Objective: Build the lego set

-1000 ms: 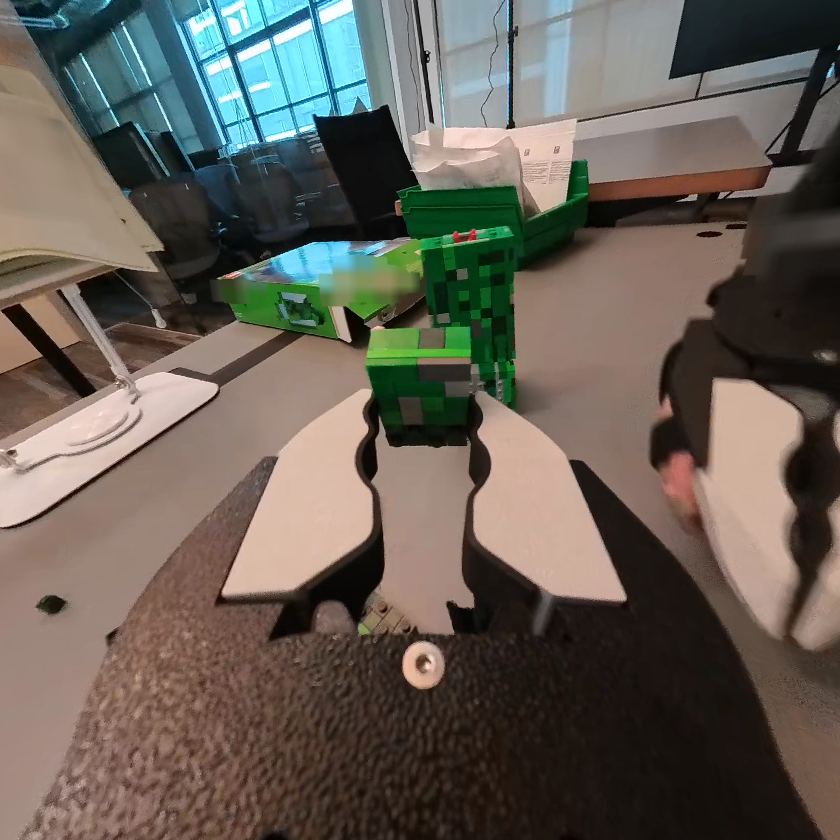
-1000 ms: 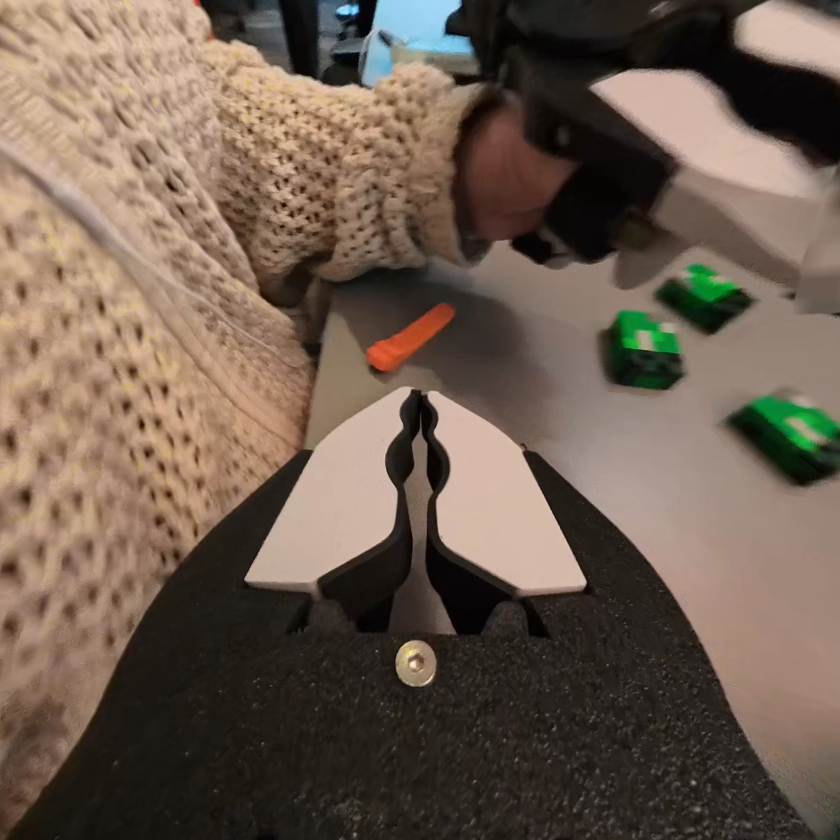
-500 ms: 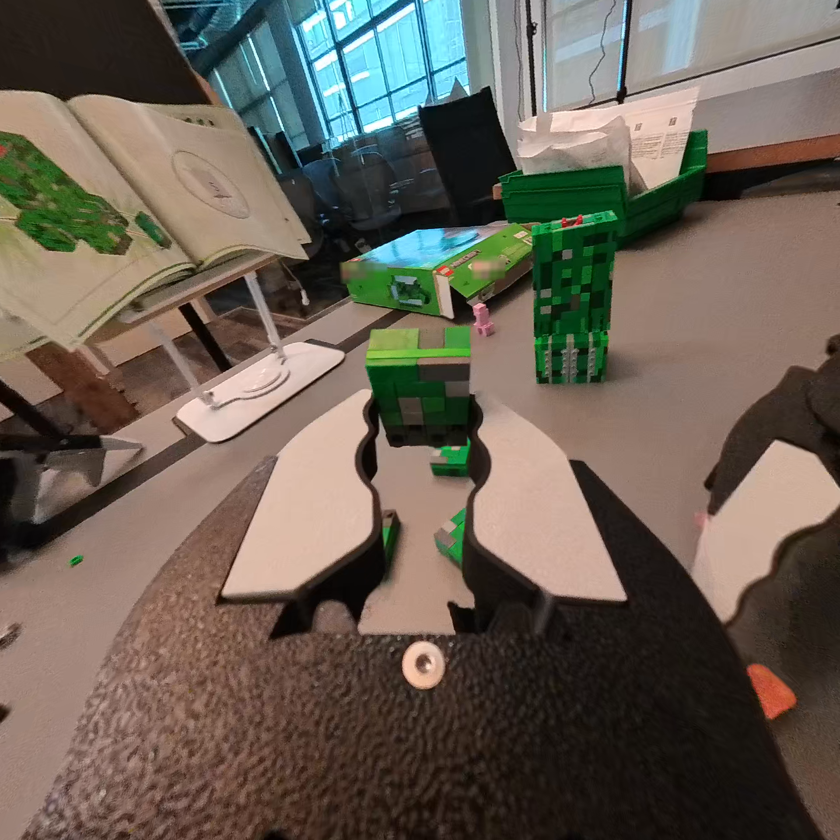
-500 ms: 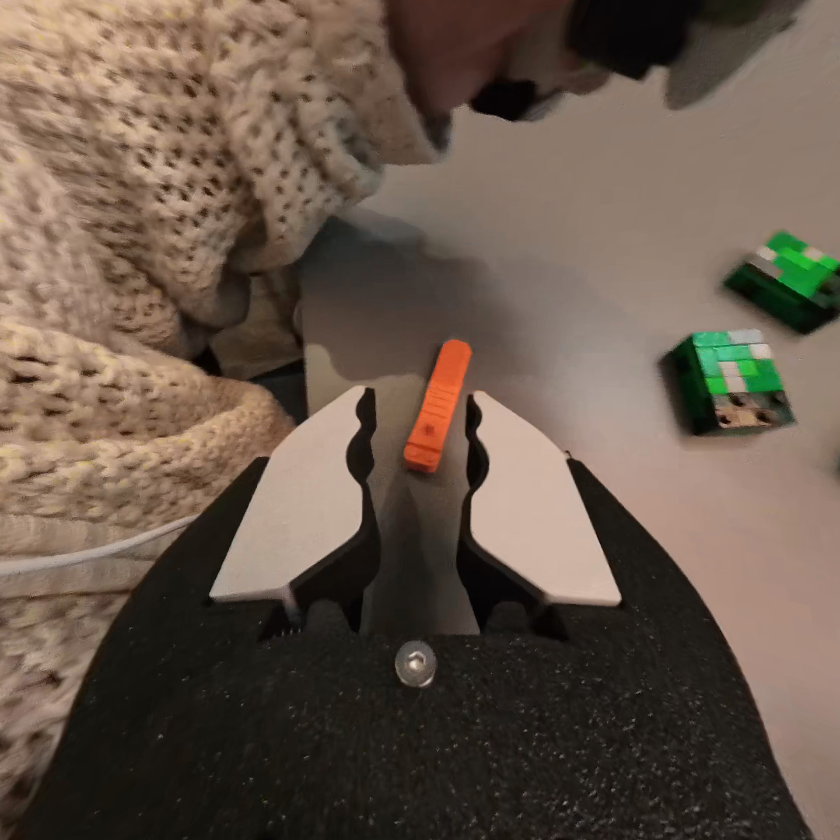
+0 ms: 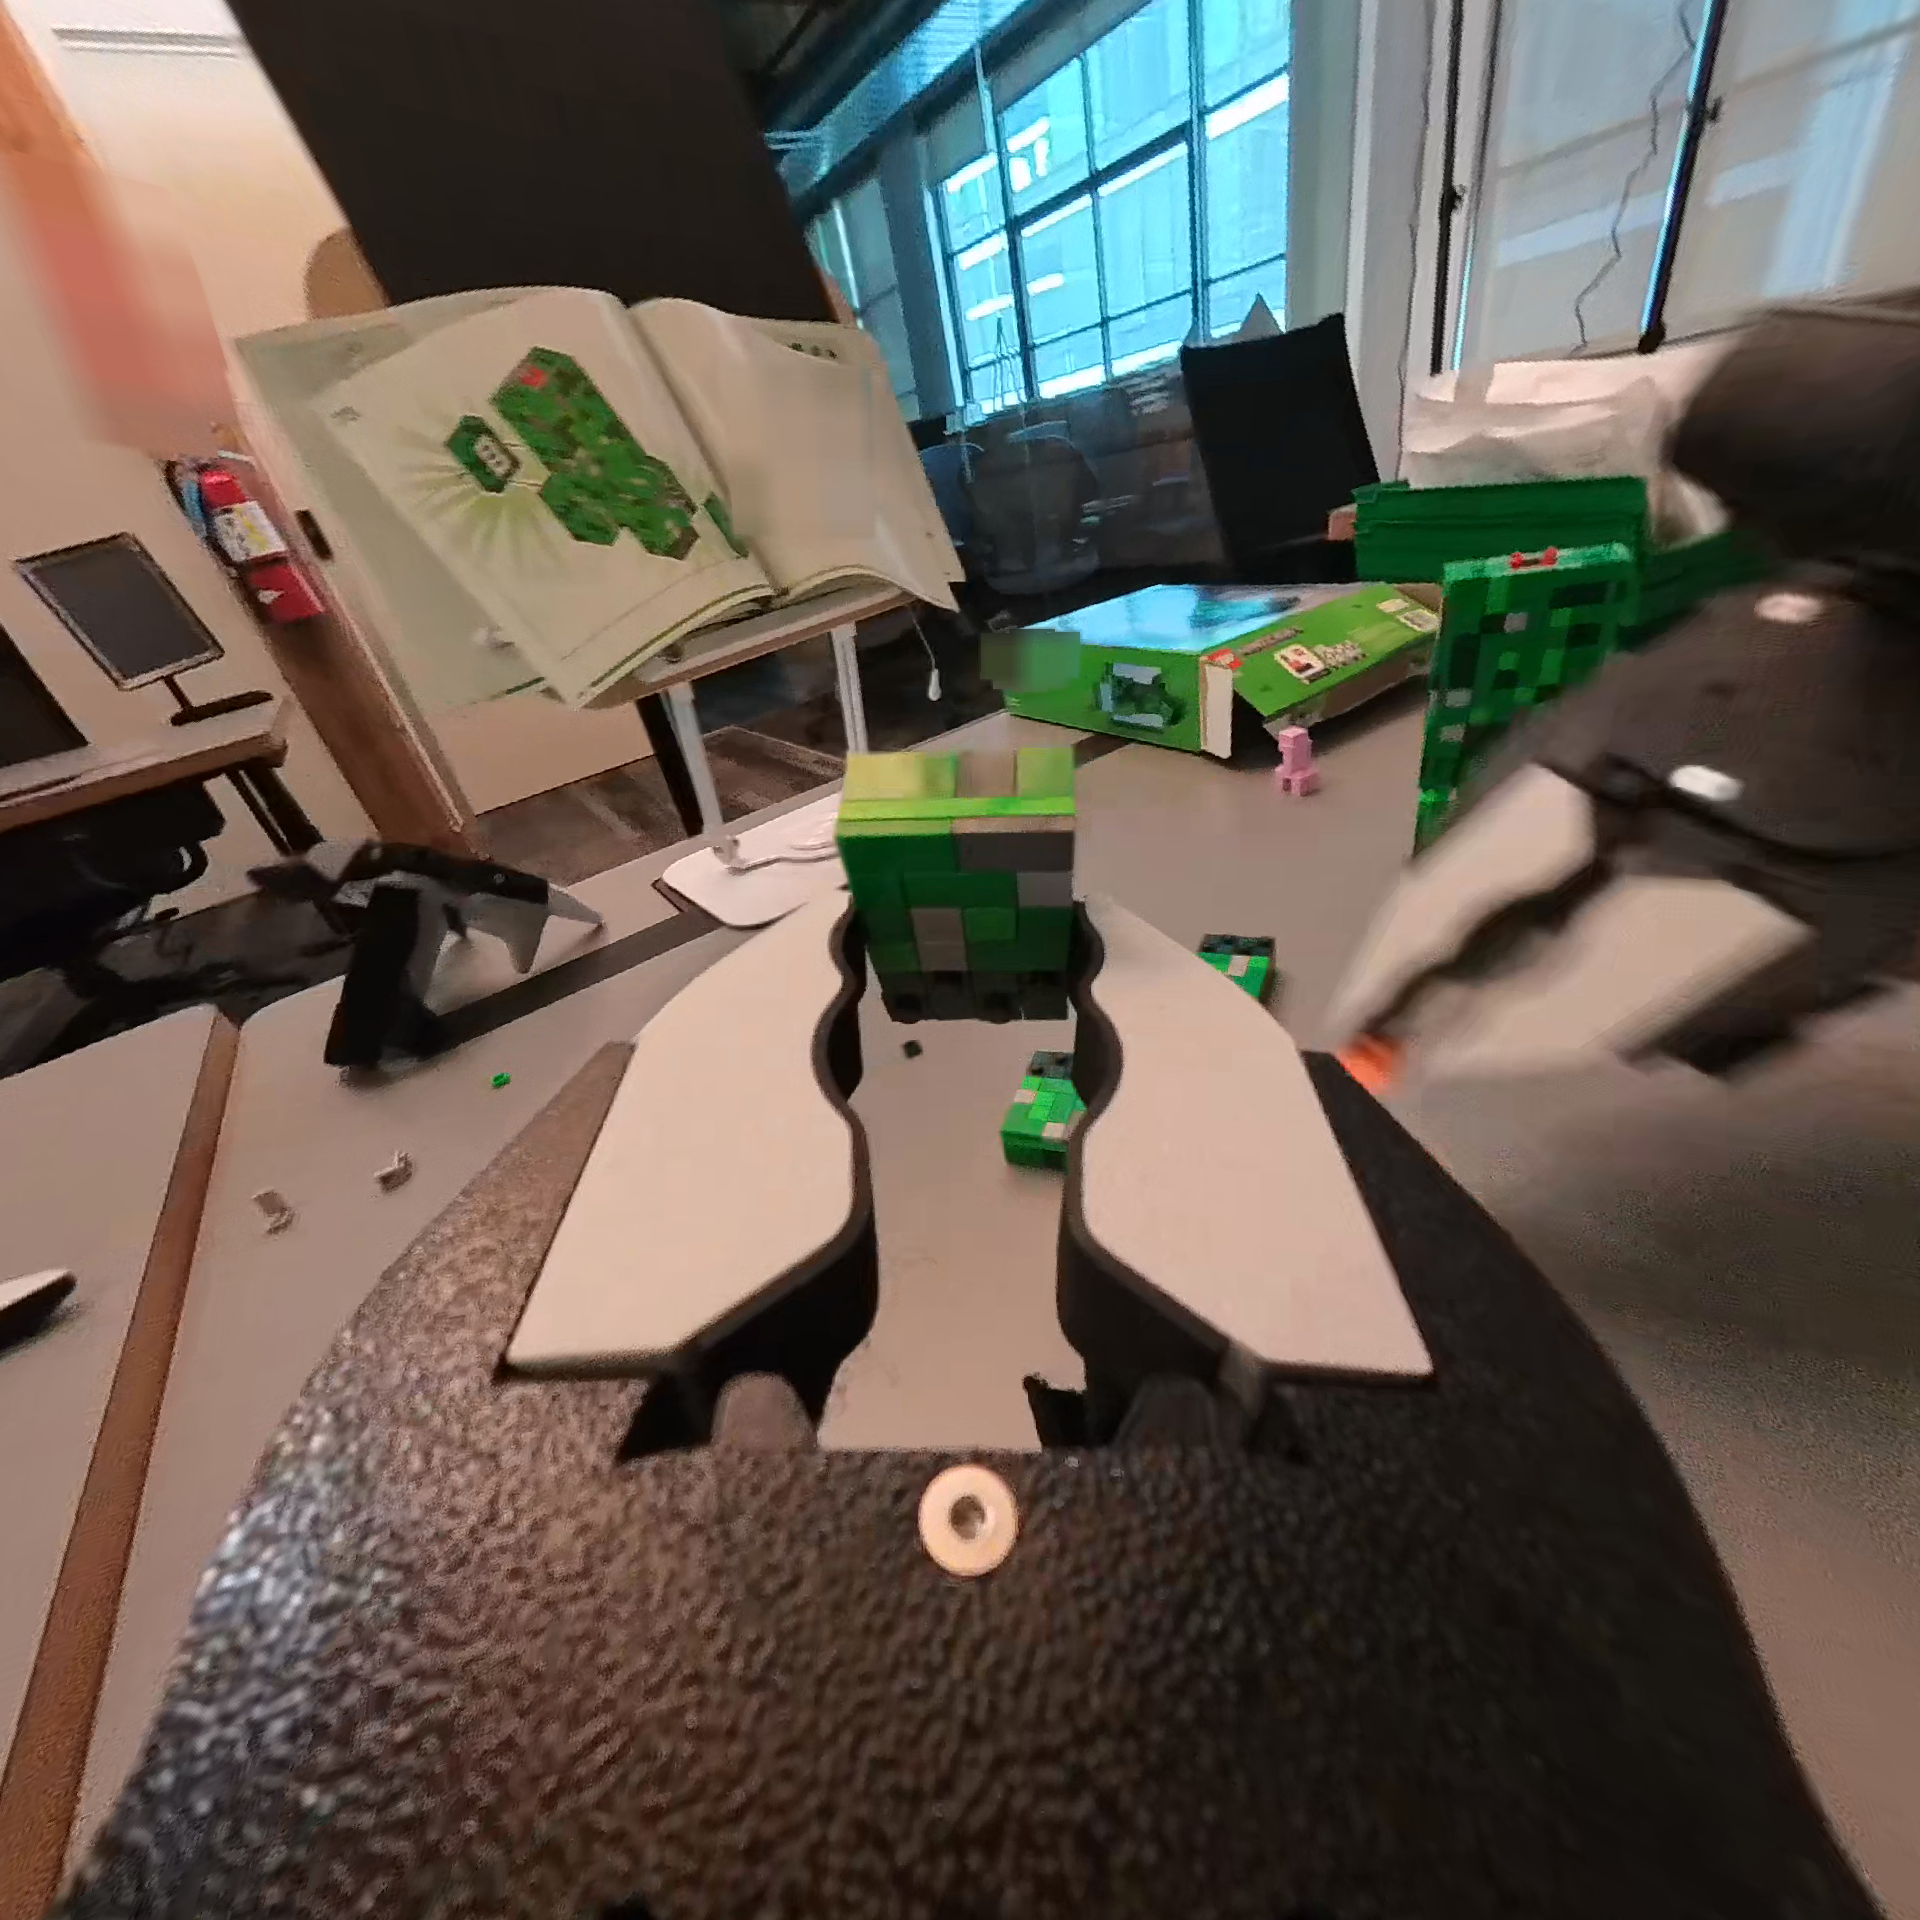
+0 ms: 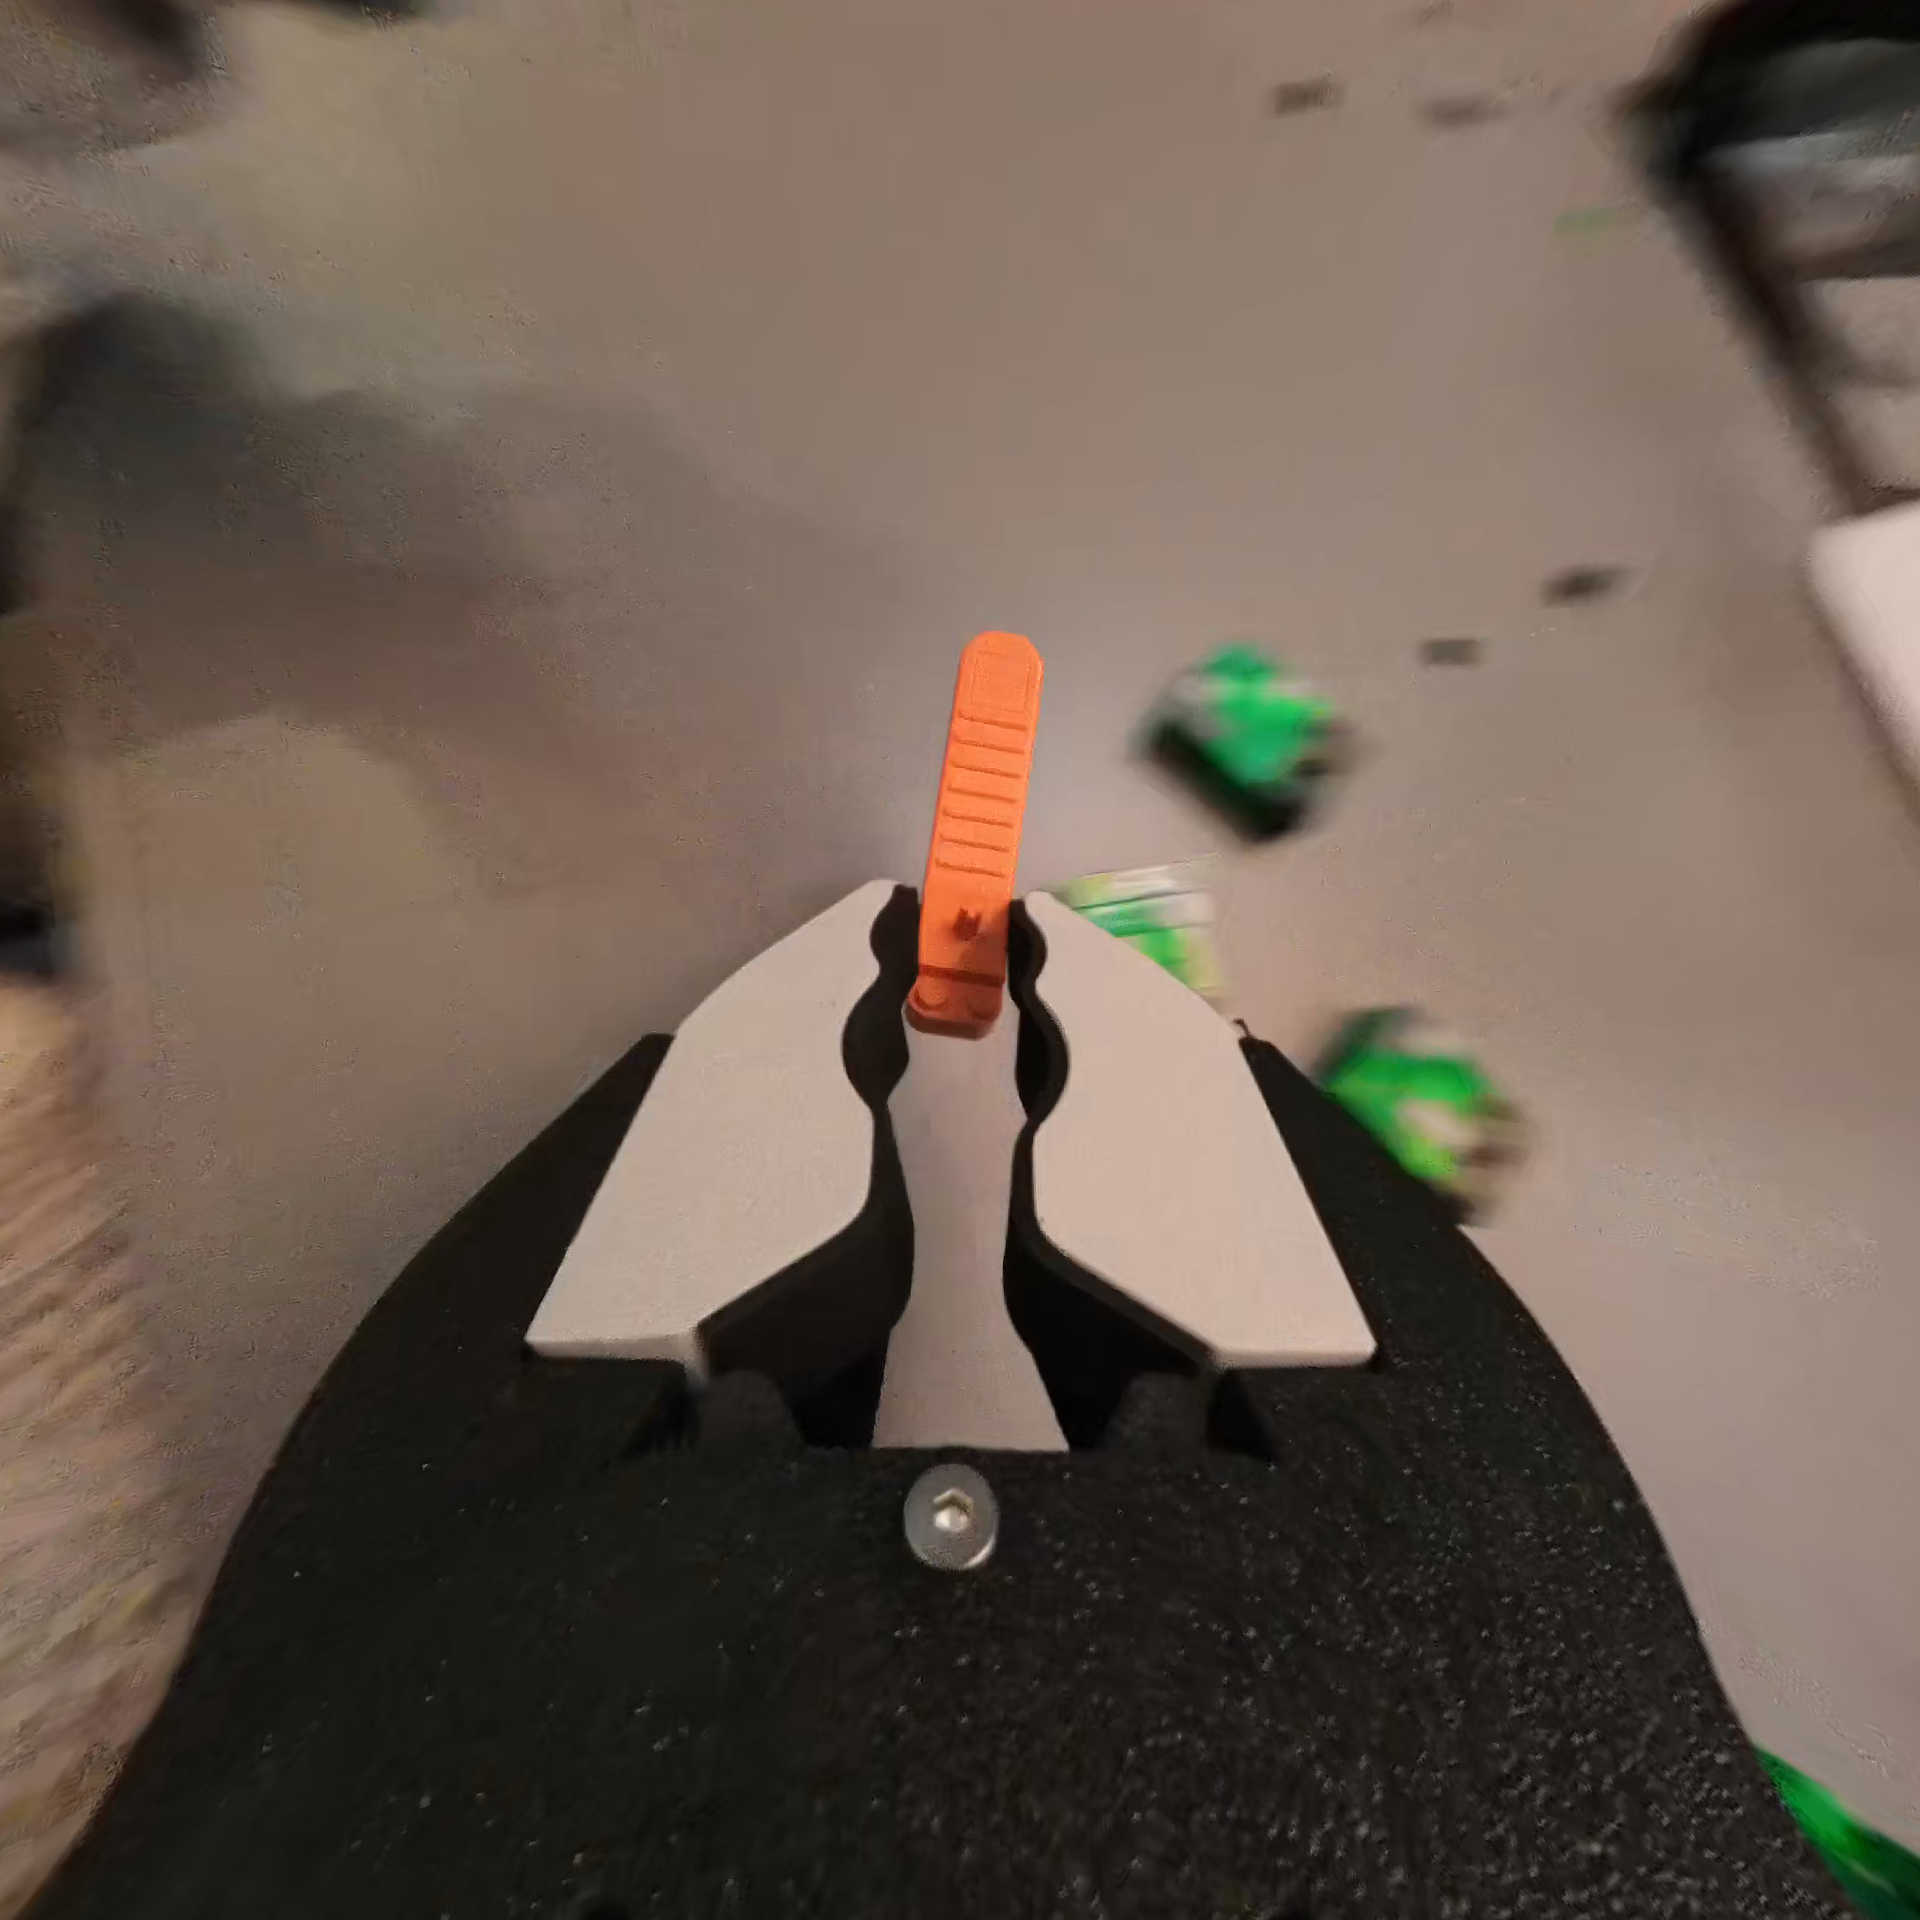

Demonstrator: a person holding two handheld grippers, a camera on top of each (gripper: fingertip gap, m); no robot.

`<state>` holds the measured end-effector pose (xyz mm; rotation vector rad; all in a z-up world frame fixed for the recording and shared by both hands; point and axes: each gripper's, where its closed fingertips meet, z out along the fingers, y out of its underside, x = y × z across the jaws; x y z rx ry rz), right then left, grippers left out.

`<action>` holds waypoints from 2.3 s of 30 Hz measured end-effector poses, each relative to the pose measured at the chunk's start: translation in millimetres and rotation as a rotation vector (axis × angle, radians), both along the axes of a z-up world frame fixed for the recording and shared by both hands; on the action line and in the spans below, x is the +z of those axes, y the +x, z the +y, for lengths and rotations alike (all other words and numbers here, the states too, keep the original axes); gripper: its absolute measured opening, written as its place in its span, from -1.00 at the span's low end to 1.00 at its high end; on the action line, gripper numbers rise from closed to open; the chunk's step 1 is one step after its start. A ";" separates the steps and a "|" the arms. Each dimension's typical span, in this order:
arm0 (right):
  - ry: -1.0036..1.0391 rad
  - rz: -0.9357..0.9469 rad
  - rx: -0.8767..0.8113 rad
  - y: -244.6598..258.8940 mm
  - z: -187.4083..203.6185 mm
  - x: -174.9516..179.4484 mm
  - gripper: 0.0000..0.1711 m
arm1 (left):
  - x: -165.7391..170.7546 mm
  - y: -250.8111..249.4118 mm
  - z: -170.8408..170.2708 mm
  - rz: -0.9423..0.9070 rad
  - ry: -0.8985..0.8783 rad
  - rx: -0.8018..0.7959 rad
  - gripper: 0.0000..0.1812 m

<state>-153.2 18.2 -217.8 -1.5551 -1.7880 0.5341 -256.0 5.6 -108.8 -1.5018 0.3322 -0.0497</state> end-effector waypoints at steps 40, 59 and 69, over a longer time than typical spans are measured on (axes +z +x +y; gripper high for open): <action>-0.050 0.609 -0.237 250.9 143.9 52.9 -0.05 | -84.7 236.4 106.2 0.022 -0.354 -0.283 -0.60; -0.543 0.343 0.042 230.1 149.5 -1.6 0.02 | -135.9 278.2 156.2 0.086 -0.590 -0.228 -0.60; -0.557 0.332 0.050 230.9 144.6 -3.4 -0.05 | -148.3 275.6 162.1 0.145 -0.663 -0.269 -0.60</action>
